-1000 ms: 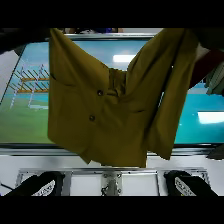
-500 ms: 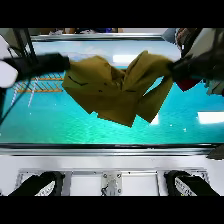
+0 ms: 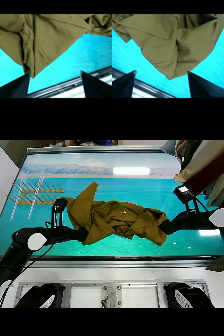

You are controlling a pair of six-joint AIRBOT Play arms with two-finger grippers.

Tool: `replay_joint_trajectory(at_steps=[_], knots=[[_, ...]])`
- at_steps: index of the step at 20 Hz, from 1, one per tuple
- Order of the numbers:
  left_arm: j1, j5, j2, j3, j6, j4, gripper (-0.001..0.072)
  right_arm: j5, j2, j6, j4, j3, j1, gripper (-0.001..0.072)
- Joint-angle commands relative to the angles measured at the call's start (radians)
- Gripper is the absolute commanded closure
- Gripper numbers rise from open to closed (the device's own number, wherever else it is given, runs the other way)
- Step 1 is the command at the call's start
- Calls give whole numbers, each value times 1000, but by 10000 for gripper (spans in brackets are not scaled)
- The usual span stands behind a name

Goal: Fold the clothes and pants, and hang the long-sleeved shirts on hangers.

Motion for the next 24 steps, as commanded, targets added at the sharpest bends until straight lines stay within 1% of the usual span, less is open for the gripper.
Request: replay_joint_trajectory(at_steps=[1, 2, 3, 5, 6, 7, 8, 10, 11, 13, 17, 22, 24], knots=[[-8, 13, -1, 15, -13, -1, 32, 3, 4, 131, -45, 39, 50, 17], [-8, 13, -30, 34, -13, -1, 32, -17, 1, 200, -72, 40, 92, 17], [-8, 14, -68, 58, -12, 1, 32, -37, -7, 300, -122, 40, 138, 18], [-8, 40, -151, 119, -12, 19, 32, -70, -40, 607, -262, 40, 234, 20], [-8, 52, -192, 156, -12, 45, 32, -72, -69, 772, -330, 40, 277, 107], [-8, 71, -235, 199, -11, 61, 32, -75, -102, 887, -358, 40, 306, 216], [-8, 81, -275, 240, -11, 78, 32, -99, -144, 967, -357, 40, 327, 219], [-8, 76, -355, 320, -11, 89, 32, -153, -231, 1043, -348, 42, 357, 219], [-8, 71, -393, 356, -11, 103, 32, -172, -274, 1061, -341, 50, 367, 218], [-7, 73, -449, 407, -10, 105, 32, -173, -364, 1062, -324, 90, 379, 218], [-8, 77, -512, 455, -10, 103, 32, -155, -512, 1061, -328, 260, 378, 220], [-8, 87, -530, 452, -10, 102, 32, 94, -740, 1065, -331, 486, 379, 221], [-8, 87, -530, 452, -6, 103, 32, 166, -802, 1101, -336, 536, 379, 221]])
